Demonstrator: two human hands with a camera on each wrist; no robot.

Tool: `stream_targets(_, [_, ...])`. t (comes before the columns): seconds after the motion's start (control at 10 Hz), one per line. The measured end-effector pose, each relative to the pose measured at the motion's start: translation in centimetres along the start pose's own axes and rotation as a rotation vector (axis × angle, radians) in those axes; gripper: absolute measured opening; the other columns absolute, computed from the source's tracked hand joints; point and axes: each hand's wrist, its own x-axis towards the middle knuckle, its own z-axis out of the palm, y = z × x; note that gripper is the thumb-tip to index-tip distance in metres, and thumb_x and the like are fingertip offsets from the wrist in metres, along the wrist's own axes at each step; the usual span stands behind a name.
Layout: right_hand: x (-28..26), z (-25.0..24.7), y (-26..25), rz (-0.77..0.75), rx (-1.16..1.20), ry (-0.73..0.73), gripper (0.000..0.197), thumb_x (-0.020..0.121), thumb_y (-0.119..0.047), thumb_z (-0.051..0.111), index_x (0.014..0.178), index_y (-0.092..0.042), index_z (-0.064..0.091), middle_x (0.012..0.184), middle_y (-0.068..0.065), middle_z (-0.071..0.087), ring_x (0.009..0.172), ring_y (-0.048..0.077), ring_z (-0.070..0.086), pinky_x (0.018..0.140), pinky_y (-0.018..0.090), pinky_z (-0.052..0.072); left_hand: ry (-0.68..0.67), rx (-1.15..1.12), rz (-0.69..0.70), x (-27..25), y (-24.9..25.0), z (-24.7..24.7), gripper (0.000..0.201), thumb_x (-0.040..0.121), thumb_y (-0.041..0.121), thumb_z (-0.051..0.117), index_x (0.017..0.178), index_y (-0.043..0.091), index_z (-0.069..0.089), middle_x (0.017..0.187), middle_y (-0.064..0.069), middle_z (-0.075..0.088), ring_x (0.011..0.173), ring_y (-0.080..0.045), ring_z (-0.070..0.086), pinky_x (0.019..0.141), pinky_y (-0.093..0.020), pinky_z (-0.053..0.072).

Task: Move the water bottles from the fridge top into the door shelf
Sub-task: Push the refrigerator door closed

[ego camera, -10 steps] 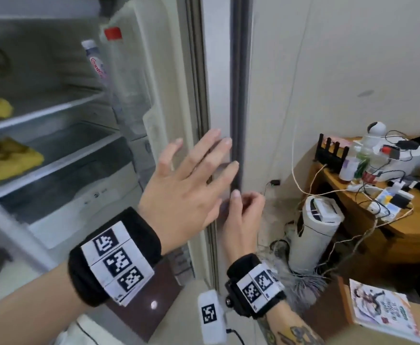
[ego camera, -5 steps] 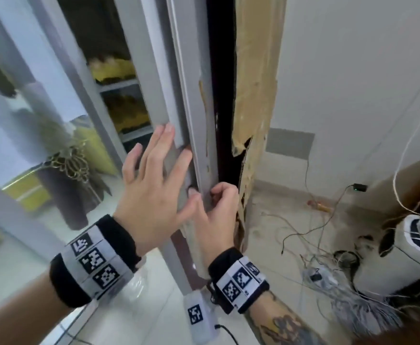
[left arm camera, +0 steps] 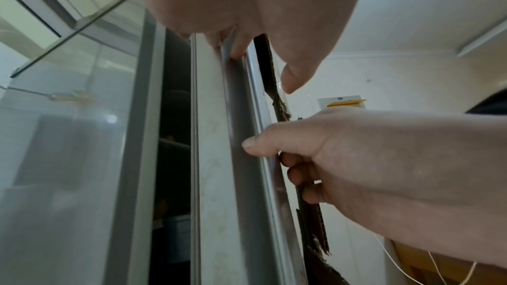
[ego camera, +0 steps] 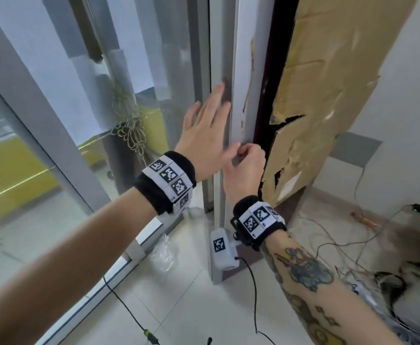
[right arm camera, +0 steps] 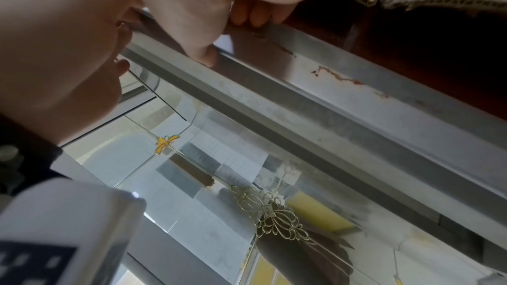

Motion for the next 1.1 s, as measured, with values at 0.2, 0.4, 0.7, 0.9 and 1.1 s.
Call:
stream_targets(0.2, [1.1, 3.4, 0.0, -0.033, -0.039, -0.007, 0.021, 0.083, -0.022, 0.065, 0.090, -0.011, 0.048, 0.095, 0.002, 0.047, 0.090, 0.024, 0.046, 0.084, 0.041, 0.045, 0.101, -0.037, -0.013, 1.6, -3.3, 1.8, 0.062, 0.092, 0.038, 0.053, 0.137, -0.001, 0.039, 0.161, -0.014, 0.009, 0.147, -0.021, 0.018, 0.117, -0.043, 0.013])
stream_targets(0.4, [2.5, 6.2, -0.4, -0.073, -0.135, -0.028, 0.021, 0.082, -0.019, 0.066, 0.092, -0.008, 0.050, 0.094, 0.003, 0.047, 0.090, 0.028, 0.047, 0.086, 0.044, 0.044, 0.115, -0.049, -0.028, 3.1, -6.1, 2.6, 0.059, 0.085, 0.025, 0.066, 0.131, -0.003, 0.044, 0.159, -0.019, 0.014, 0.137, -0.029, 0.037, 0.113, -0.043, 0.024])
stream_targets(0.7, [2.5, 7.7, -0.2, -0.079, -0.108, 0.008, 0.019, 0.085, -0.014, 0.061, 0.097, -0.005, 0.048, 0.104, 0.014, 0.050, 0.092, 0.030, 0.050, 0.081, 0.045, 0.048, 0.129, -0.054, -0.027, 3.5, -6.9, 3.3, 0.057, 0.079, 0.016, 0.073, 0.126, -0.004, 0.048, 0.155, -0.022, 0.023, 0.131, -0.030, 0.044, 0.111, -0.038, 0.030])
stream_targets(0.9, [2.7, 7.1, -0.2, -0.108, -0.127, -0.034, 0.023, 0.083, -0.012, 0.065, 0.095, -0.006, 0.047, 0.101, 0.016, 0.050, 0.089, 0.025, 0.045, 0.079, 0.044, 0.047, 0.116, -0.044, -0.040, 3.1, -6.7, 2.8, 0.059, 0.076, 0.018, 0.077, 0.124, -0.004, 0.051, 0.153, -0.022, 0.028, 0.126, -0.032, 0.049, 0.109, -0.039, 0.033])
stream_targets(1.1, [1.6, 2.9, -2.1, 0.015, -0.048, -0.389, 0.044, 0.086, -0.020, 0.067, 0.121, -0.010, 0.043, 0.119, 0.004, 0.047, 0.103, 0.017, 0.050, 0.090, 0.032, 0.048, -0.002, -0.185, -0.191, -0.3, -7.1, 1.7, 0.059, 0.089, 0.024, 0.058, 0.142, 0.009, 0.035, 0.155, -0.010, 0.028, 0.139, -0.024, 0.034, 0.114, -0.036, 0.022])
